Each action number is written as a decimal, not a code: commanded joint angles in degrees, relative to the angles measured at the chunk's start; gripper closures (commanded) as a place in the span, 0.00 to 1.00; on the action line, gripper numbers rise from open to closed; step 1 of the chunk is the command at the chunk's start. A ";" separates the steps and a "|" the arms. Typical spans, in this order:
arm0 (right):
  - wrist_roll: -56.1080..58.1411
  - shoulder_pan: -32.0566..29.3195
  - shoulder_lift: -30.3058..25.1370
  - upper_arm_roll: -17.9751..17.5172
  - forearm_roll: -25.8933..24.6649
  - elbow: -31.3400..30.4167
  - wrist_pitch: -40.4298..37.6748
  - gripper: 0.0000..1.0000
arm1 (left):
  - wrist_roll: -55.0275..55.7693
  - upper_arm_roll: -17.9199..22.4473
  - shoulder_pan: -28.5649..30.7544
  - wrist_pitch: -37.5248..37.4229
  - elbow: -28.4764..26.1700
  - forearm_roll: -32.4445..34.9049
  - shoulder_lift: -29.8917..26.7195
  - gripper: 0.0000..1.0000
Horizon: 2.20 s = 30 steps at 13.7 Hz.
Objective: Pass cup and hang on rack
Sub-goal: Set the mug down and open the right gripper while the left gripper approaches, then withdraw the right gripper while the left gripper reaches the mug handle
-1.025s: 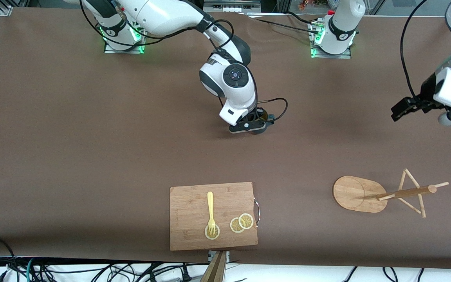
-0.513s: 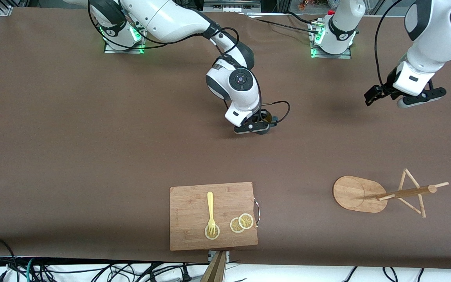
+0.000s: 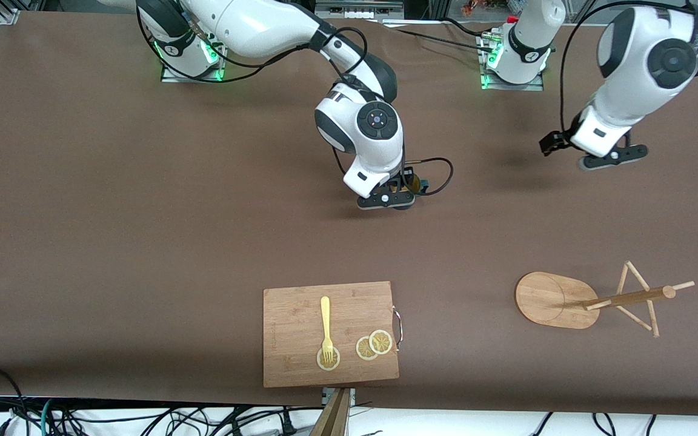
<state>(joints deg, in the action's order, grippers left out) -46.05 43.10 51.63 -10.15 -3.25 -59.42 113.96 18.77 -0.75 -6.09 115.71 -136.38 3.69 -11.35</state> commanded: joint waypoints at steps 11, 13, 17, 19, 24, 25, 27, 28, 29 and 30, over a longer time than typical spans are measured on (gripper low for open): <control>30.64 -22.86 -22.08 0.04 0.88 0.09 -33.08 0.00 | -58.26 -1.62 5.98 17.97 -7.05 -18.26 8.62 0.00; 38.01 -29.10 -24.02 0.13 0.88 0.09 -35.38 0.00 | -72.92 -1.62 8.10 18.15 -7.05 -24.57 9.85 0.00; 41.66 -38.43 -26.93 0.39 0.36 0.00 -39.34 0.00 | -102.37 -1.54 12.93 17.98 -7.05 -39.52 13.98 0.00; 41.74 -42.64 -29.38 1.71 1.14 -0.87 -38.91 0.00 | -116.26 -1.62 14.08 17.37 -7.05 -45.75 15.39 0.00; 41.92 -47.94 -42.90 6.00 1.23 -13.93 -34.71 0.00 | -151.94 -1.54 15.22 13.76 -7.05 -65.35 20.92 0.00; 42.00 -47.94 -44.93 7.67 1.41 -17.63 -31.90 0.00 | -158.45 -1.62 15.49 12.63 -7.05 -68.61 22.24 0.00; 42.09 -47.94 -47.57 8.83 1.41 -21.26 -30.74 0.00 | -169.02 -1.54 16.01 8.68 -6.88 -74.50 24.87 0.00; 42.62 -48.02 -47.50 8.83 1.23 -21.27 -29.86 0.00 | -171.93 -1.54 16.28 5.87 -6.62 -76.44 26.37 0.00; 42.71 -48.03 -47.49 8.83 1.41 -21.36 -30.37 0.00 | -173.53 -1.62 16.28 3.06 -6.44 -77.86 27.77 0.00; 43.14 -48.03 -47.49 8.83 1.15 -21.62 -30.64 0.00 | -175.11 -1.62 16.28 0.77 -6.27 -78.83 29.01 0.00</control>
<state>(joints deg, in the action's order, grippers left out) -3.83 -4.72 6.03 -1.19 -2.67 -77.87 82.15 -151.07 -1.83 9.20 120.76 -143.93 -72.35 14.68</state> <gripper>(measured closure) 0.000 0.000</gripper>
